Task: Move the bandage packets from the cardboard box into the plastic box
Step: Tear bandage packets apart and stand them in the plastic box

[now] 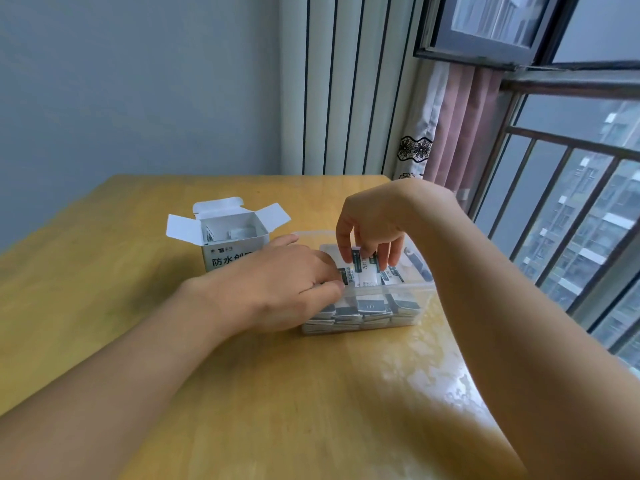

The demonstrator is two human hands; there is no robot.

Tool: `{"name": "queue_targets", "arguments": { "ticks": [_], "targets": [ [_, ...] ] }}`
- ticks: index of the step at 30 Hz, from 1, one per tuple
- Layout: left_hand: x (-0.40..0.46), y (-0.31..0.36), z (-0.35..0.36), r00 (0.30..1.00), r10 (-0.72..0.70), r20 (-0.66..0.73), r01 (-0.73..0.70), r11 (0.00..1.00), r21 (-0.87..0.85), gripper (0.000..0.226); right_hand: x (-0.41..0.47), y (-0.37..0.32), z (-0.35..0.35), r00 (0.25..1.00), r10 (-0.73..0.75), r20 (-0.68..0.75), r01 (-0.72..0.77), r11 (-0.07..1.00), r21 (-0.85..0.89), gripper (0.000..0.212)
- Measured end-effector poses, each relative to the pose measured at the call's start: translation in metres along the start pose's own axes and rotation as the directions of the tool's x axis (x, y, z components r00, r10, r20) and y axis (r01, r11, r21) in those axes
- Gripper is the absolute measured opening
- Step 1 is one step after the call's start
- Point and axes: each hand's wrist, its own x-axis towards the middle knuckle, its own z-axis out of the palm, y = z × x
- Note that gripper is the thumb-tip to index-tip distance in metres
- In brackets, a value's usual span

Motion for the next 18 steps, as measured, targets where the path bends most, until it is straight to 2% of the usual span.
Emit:
{"name": "queue_targets", "arguments": {
  "ticks": [8, 14, 18],
  "targets": [
    [-0.0004, -0.0037, 0.0032, 1.0, 0.001, -0.008, -0.001, 1.0, 0.0, 0.056, 0.0044, -0.0045, 0.0064, 1.0, -0.001, 0.007, 0.001, 0.999, -0.043, 0.031],
    [0.0011, -0.0078, 0.0041, 1.0, -0.002, -0.007, 0.002, 0.999, -0.036, 0.07, 0.0041, 0.0009, 0.0019, 1.0, 0.004, -0.014, -0.005, 0.998, -0.061, 0.03],
    [0.0013, -0.0084, 0.0042, 1.0, 0.012, -0.011, -0.012, 0.999, -0.041, 0.072, 0.0025, 0.003, 0.0016, 1.0, 0.004, -0.007, -0.005, 0.999, -0.054, 0.031]
  ]
}}
